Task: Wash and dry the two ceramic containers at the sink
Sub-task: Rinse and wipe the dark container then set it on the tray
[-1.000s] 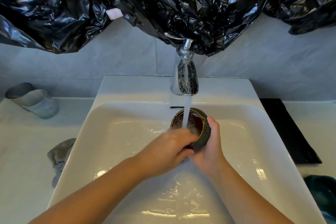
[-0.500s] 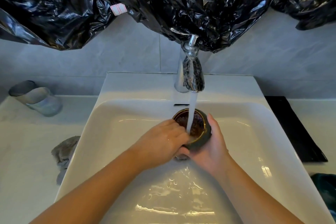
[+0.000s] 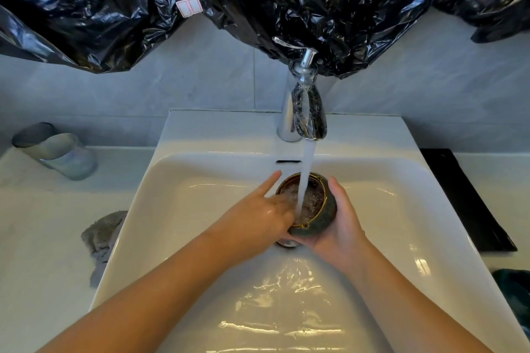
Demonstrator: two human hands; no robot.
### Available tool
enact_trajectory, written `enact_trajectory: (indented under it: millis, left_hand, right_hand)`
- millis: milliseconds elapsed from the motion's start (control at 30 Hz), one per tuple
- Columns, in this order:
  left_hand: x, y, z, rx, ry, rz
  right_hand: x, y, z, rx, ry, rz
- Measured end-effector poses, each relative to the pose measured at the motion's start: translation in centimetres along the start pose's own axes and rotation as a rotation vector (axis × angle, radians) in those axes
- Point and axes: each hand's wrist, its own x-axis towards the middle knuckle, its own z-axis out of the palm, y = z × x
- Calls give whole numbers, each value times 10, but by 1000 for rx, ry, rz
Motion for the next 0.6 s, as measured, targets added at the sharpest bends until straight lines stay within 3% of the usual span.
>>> enact_trajectory:
  millis: [67,133,233,300,367,433,500,600]
  left_hand:
    - [1,-1,-6,-78,17,37]
    - [1,1,-8,-310,31,-2]
    - [4,17,-18,-785,78,-290]
    - [6,22,-16,-923,98,-340]
    - [3,19,-11,-760,76,-189]
    - [-1,7,-3,-393,121,-65]
    - [-4,0,-3,-147,69,-88]
    - [-3,3,-5,-97,-37,-127]
  right_hand:
    - [-1,1,2,-22,-19,5]
    - [-2,3,4,-31,-43,12]
    - [-4,6,7,24,-87,9]
    - [-4,7,6,27,-73,-25]
    - [-5,4,5,-7,-68,-57]
    - [-7,0,5,-13,-86,-42]
    - [-8,-2,6,-16,-88,-29]
    - [-6,1,7,-79,-76,-58]
